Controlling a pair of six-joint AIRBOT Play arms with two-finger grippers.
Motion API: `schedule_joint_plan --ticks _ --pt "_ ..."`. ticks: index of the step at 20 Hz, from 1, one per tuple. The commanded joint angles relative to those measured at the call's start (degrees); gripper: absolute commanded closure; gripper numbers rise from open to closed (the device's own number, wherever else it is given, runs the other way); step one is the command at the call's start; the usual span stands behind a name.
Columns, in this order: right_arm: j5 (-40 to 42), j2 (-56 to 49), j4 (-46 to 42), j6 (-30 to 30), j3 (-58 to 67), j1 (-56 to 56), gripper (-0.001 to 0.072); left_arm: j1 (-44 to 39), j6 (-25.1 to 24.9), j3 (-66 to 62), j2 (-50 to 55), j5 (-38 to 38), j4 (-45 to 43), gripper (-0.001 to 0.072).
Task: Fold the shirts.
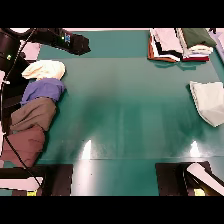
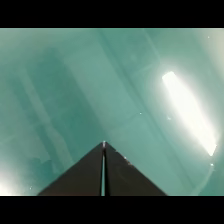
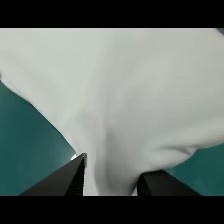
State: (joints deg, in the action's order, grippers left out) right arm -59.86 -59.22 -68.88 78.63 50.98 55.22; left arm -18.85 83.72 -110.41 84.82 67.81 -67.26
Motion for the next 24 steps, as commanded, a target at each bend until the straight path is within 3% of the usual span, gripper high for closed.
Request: schedule_joint_plan --ticks 1,4,9,12,17,18,19,20,24 --pt "-8.7 -1.5 -12.2 0.5 4.2 -1.9 0.0328 0.0 -0.2 0.0 0.0 0.1 0.0 0.0683" --pt "-14.5 -2.4 -12.0 2.3 12.3 -0.6 0.0323 0.0 -0.2 0.0 0.0 0.2 0.0 0.0683" --pt "-12.7 2.1 2.9 2.3 19.0 -6.0 0.0324 0.0 -0.2 0.0 0.0 -0.3 0.0 0.0683" --pt "-10.8 5.6 9.0 2.4 19.1 -16.4 0.0325 0.0 -0.2 0.0 0.0 0.4 0.1 0.0682" --pt "-10.0 6.8 8.7 2.3 19.1 -39.1 0.0331 0.0 -0.2 0.0 0.0 -2.8 0.2 0.0682" --pt "-9.5 6.8 8.7 2.3 19.1 -42.8 0.0351 0.0 -0.2 0.0 0.0 -3.3 0.2 0.0682" --pt "-8.5 6.8 8.7 2.3 19.1 -46.2 0.0474 0.0 -0.2 0.0 0.0 -4.3 0.2 0.0682" --pt "-7.7 6.8 8.7 2.3 19.1 -49.1 0.0675 0.0 -0.2 0.0 0.0 -5.3 0.2 0.0682" --pt "-7.2 6.8 8.8 2.3 19.1 -54.7 0.0695 0.0 -0.2 0.0 0.0 -8.9 0.2 0.0682"
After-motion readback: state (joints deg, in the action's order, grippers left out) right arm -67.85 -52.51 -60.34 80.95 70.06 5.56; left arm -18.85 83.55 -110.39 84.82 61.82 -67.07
